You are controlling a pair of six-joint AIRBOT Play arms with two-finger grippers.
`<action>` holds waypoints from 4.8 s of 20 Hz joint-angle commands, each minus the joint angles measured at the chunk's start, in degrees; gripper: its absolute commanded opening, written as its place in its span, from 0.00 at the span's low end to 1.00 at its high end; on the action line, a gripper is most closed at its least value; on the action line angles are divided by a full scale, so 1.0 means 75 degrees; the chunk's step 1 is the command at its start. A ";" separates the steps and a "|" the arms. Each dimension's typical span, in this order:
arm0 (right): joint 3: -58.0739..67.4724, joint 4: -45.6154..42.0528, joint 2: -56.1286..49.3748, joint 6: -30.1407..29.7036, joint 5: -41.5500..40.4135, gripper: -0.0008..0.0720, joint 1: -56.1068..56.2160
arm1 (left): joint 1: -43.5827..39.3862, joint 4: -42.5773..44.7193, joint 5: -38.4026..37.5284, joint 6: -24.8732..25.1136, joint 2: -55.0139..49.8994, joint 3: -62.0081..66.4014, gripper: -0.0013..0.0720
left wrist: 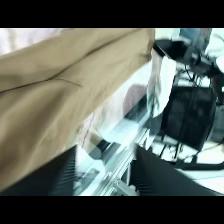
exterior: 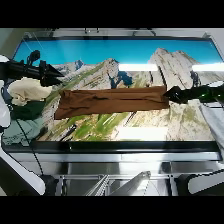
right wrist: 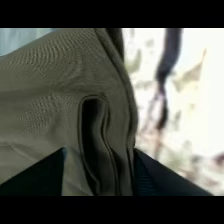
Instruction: Fold the shirts.
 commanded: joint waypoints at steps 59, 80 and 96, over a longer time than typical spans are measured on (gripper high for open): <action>0.3351 -0.3634 0.1320 0.3663 0.1582 0.04 0.5080 | -0.0941 -0.5007 -0.0373 0.2521 0.3314 -0.1891 0.02; 0.1874 0.1617 -0.1606 0.2005 -0.0501 0.78 0.4797 | -0.0941 -0.5004 -0.0323 0.2818 0.3675 -0.2602 0.02; 0.1877 0.4322 0.0705 0.0309 0.0533 0.04 0.3165 | -0.0950 -0.5004 -0.0493 0.2812 0.3675 -0.2602 0.02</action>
